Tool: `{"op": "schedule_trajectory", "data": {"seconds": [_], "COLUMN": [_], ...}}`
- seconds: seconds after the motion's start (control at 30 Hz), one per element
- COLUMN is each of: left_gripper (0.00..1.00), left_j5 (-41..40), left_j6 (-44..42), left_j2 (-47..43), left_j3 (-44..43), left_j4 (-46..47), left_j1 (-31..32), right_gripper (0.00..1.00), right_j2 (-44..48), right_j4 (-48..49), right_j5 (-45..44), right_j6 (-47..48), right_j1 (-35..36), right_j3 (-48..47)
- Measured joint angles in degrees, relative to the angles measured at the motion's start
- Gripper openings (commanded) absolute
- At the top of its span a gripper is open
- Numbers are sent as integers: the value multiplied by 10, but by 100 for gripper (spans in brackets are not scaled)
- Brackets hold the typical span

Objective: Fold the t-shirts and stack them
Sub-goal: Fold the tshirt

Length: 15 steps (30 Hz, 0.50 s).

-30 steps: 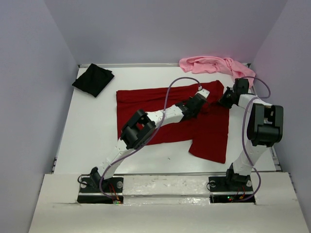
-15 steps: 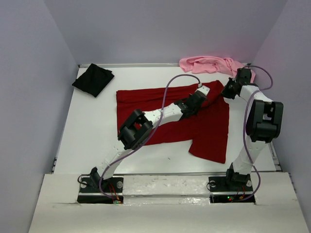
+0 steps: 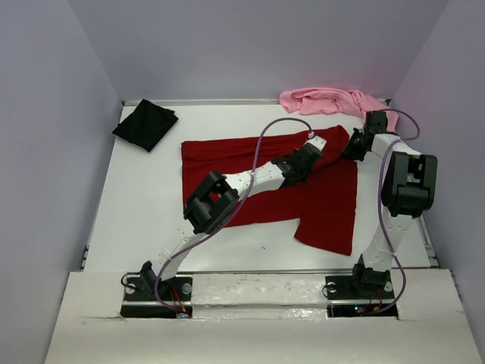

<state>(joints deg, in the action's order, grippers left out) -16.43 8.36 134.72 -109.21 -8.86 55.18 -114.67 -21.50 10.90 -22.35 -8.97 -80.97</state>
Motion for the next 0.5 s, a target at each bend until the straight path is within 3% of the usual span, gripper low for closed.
{"op": "schedule_trajectory", "data": {"seconds": [0.23, 0.37, 0.5], "left_gripper": [15, 42, 58], "left_j5": [13, 20, 27], "left_j6": [0, 1, 2], "left_j2": [0, 0, -2], "left_j3": [0, 1, 9], "left_j4": [0, 0, -2], "left_j1": [0, 0, 3], "right_gripper": [2, 3, 4], "right_j2": [0, 0, 0], "right_j4": [-8, -12, -17], "right_j5": [-15, -20, -21], "right_j6": [2, 2, 3], "right_j1": [0, 0, 0], "right_j3": [0, -1, -8]}}
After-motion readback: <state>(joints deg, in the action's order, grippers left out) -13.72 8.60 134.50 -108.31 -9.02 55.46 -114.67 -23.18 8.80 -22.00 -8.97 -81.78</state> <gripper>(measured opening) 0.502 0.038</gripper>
